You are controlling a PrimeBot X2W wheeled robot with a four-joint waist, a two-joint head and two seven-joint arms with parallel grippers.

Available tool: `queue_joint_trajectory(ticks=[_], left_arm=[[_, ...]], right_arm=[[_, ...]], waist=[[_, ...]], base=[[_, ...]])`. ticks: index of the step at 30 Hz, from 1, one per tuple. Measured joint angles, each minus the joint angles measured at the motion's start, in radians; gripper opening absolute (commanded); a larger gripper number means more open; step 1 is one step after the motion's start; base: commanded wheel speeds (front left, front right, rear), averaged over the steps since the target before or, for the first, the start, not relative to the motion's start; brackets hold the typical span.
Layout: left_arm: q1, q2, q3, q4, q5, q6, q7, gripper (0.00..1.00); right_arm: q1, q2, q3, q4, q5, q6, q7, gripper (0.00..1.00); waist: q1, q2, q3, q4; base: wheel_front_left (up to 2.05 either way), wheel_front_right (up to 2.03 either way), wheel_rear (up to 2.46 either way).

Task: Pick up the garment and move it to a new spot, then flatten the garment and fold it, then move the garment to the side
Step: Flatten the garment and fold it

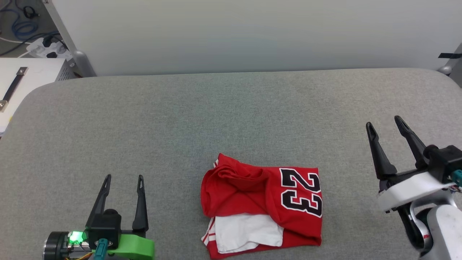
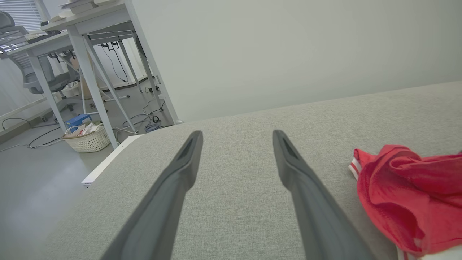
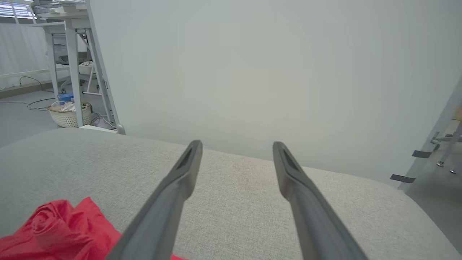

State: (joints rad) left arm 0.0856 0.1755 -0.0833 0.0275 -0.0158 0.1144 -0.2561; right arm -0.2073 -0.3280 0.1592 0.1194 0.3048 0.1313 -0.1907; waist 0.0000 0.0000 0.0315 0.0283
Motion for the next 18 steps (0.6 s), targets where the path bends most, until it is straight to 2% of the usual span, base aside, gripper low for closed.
queue_joint_trajectory(ticks=[6,18], left_arm=[[0.016,0.003,-0.004,0.000,0.000,0.000,0.000,1.00],[0.044,0.007,-0.009,-0.005,-0.001,-0.004,0.000,1.00]], right_arm=[[0.128,0.093,-0.093,-0.065,-0.091,0.000,-0.036,1.00],[0.302,0.207,-0.172,-0.173,-0.175,0.000,-0.061,1.00]], waist=[[0.0000,0.0000,-0.021,-0.006],[0.0000,0.0000,-0.045,0.000]], base=[[0.00,0.00,0.00],[0.00,0.00,0.00]])
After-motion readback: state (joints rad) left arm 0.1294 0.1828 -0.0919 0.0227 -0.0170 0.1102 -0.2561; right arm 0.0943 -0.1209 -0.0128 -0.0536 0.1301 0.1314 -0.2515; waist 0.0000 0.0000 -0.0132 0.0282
